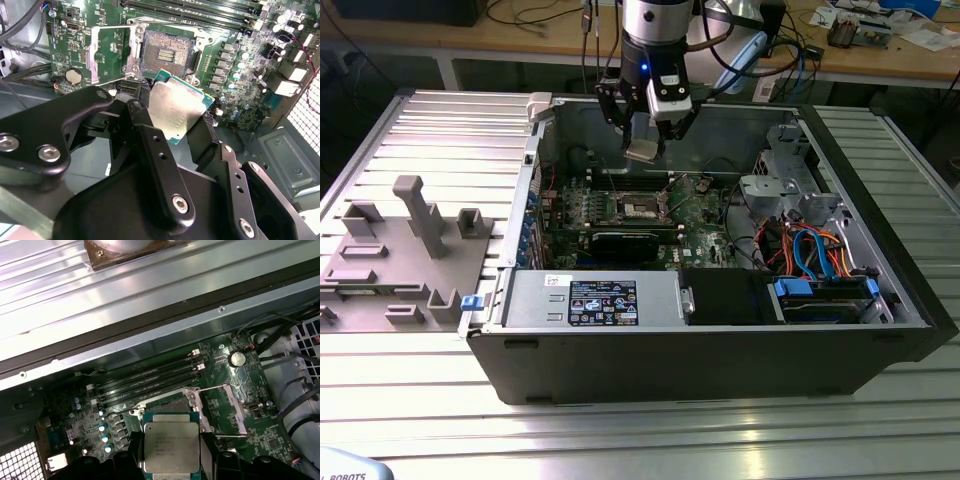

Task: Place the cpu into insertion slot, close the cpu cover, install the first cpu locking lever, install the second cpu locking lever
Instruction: 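Place the cpu into insertion slot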

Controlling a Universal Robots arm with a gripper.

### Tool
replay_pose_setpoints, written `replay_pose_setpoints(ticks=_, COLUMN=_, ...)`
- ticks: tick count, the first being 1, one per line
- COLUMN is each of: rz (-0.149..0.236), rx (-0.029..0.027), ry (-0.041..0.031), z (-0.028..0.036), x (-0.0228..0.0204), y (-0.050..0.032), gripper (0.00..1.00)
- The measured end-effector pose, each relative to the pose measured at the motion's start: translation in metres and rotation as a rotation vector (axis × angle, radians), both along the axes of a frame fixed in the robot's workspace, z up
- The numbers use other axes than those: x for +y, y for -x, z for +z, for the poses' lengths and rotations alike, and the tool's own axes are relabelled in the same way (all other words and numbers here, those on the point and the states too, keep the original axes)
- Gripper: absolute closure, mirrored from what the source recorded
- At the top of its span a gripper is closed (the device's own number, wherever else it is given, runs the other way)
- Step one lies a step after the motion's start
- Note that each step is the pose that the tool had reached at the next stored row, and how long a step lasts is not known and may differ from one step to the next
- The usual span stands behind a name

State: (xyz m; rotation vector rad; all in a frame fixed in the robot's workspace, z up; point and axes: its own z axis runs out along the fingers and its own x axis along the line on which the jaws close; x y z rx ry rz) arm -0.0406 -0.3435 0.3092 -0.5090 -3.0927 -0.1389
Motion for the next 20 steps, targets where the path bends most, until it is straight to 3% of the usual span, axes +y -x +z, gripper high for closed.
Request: replay_pose_setpoints(ticks=20, rz=-0.040, rx=-0.0001, ry=0.0078, z=-0.0038, x=0.0000, y=0.0000, gripper=0.45)
